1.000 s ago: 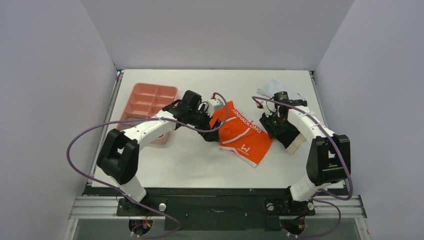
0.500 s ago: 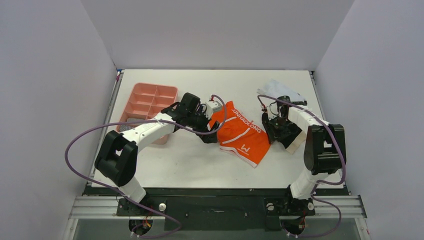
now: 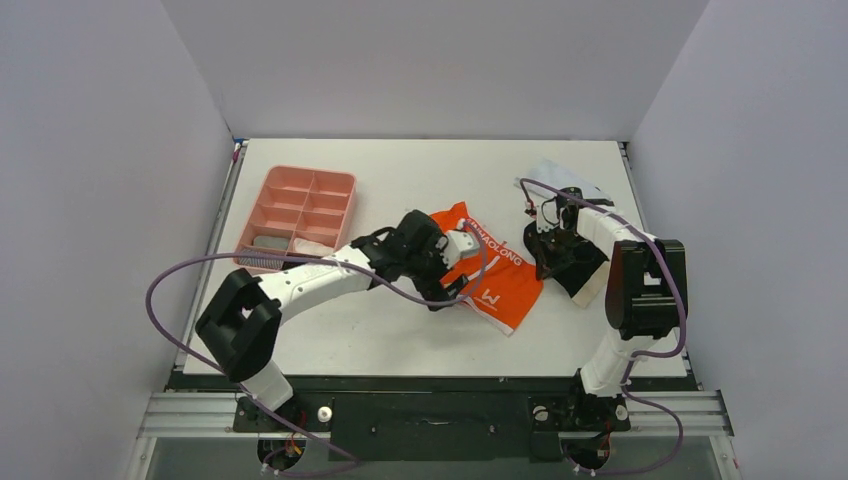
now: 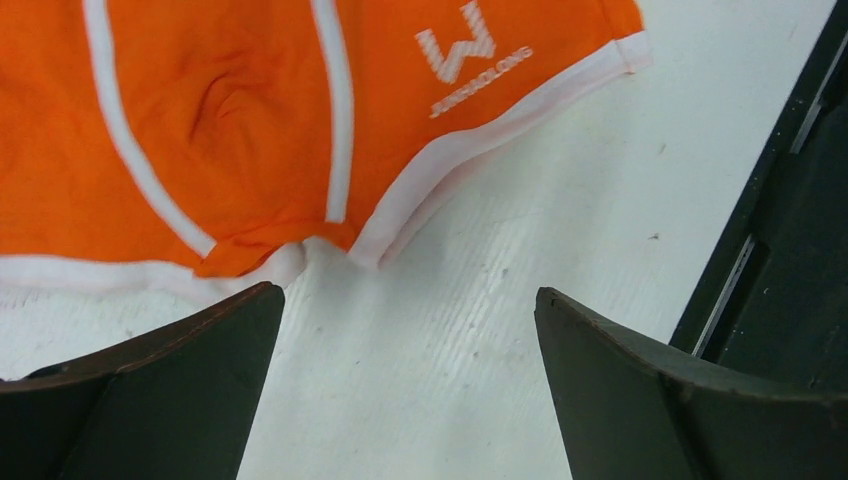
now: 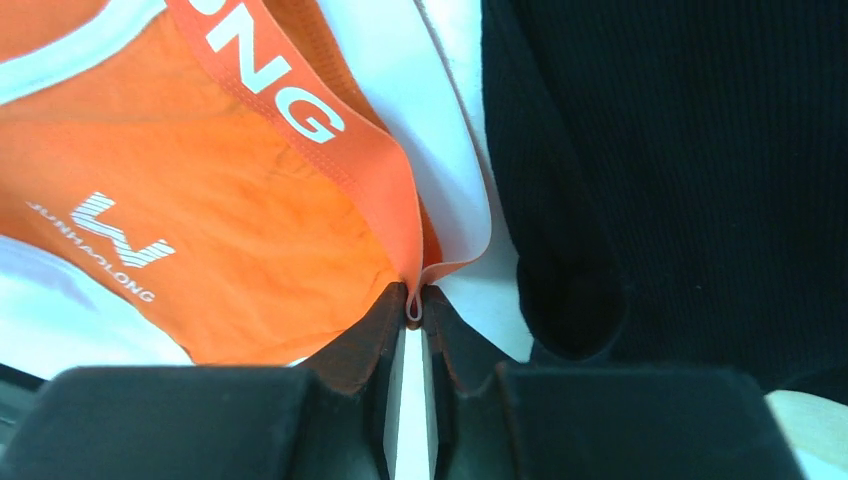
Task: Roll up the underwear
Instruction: Fold the underwear at the center of the board.
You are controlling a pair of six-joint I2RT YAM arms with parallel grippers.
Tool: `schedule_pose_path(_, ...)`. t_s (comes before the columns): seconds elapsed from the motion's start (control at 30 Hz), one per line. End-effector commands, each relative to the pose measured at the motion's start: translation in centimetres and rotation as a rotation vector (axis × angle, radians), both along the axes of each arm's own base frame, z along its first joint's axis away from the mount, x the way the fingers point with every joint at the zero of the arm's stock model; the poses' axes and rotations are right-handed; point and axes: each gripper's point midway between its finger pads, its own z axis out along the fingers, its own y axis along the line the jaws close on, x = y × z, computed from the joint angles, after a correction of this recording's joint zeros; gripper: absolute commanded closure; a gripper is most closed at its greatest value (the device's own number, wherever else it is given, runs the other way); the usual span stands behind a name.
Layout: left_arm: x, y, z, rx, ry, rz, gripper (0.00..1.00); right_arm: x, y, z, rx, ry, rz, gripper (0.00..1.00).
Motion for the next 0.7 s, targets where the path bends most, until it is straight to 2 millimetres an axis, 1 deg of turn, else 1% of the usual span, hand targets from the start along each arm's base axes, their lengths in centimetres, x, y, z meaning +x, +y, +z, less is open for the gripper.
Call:
schedule_pose_path(0.0, -0.8, -3.6, 1.6, 0.049, -0.235, -0.077, 0.03, 0.5, 1.1, 0.7, 0.074, -0.021, -0.004, 0.97)
schedule_pose_path(0.03, -2.3, -5.3, 2.0, 0.051, -0.264, -0.123, 0.03, 0.1, 1.2, 0.6, 0.081, -0.015, 0.0, 1.0)
schedule_pose_path(0.07, -2.3, -5.8, 1.0, 0.098, -0.292, -0.127, 0.03, -0.1, 1.4, 0.7, 0.087, -0.012, 0.002, 1.0)
schedule_pose_path(0.1, -3.6, -7.4, 1.4, 0.097, -0.323, -0.16, 0.03, -0.5, 1.5, 0.5, 0.1, 0.0, 0.005, 1.0)
schedule_pose_path(0.13, -3.7, -8.0, 0.4, 0.137, -0.346, -0.156, 0.03, -0.7, 1.7, 0.4, 0.106, 0.008, 0.007, 1.0)
schedule_pose_path(0.17, -4.7, -9.6, 1.0, 0.134, -0.379, -0.175, 0.03, -1.0, 1.8, 0.3, 0.114, 0.018, 0.009, 1.0)
schedule_pose_path(0.2, -5.2, -10.2, -0.4, 0.165, -0.379, -0.188, 0.03, -1.1, 1.8, 0.3, 0.117, 0.021, 0.01, 1.0)
schedule_pose_path(0.23, -5.9, -11.6, 0.1, 0.165, -0.41, -0.198, 0.03, -1.2, 1.8, 0.3, 0.119, 0.022, 0.012, 1.0)
schedule_pose_path(0.27, -6.9, -12.5, -1.4, 0.193, -0.412, -0.223, 0.03, -1.2, 1.8, 0.4, 0.122, 0.022, 0.011, 1.0)
schedule_pose_path(0.3, -6.6, -13.3, -1.1, 0.195, -0.438, -0.209, 0.02, -1.1, 1.8, 0.4, 0.123, 0.02, 0.011, 1.0)
schedule_pose_path(0.33, -7.2, -13.9, -2.8, 0.226, -0.434, -0.224, 0.01, -1.1, 1.9, 0.5, 0.128, 0.02, 0.01, 1.0)
schedule_pose_path(0.37, -7.0, -14.6, -2.5, 0.224, -0.445, -0.213, 0.0, -1.1, 1.9, 0.6, 0.13, 0.02, 0.01, 1.0)
schedule_pose_path(0.4, -7.1, -15.0, -3.8, 0.25, -0.441, -0.217, 0.04, -1.1, 1.9, 0.7, 0.133, 0.018, 0.009, 1.0)
schedule_pose_path(0.43, -6.8, -15.4, -3.4, 0.25, -0.453, -0.199, 0.05, -1.2, 1.9, 0.8, 0.134, 0.019, 0.01, 1.0)
schedule_pose_path(0.47, -6.6, -15.7, -3.9, 0.26, -0.455, -0.195, 0.06, -1.3, 1.9, 0.8, 0.137, 0.019, 0.01, 1.0)
schedule_pose_path(0.67, -6.0, -15.5, -5.1, 0.298, -0.469, -0.171, 0.12, -1.6, 1.7, 1.0, 0.15, 0.019, 0.017, 1.0)
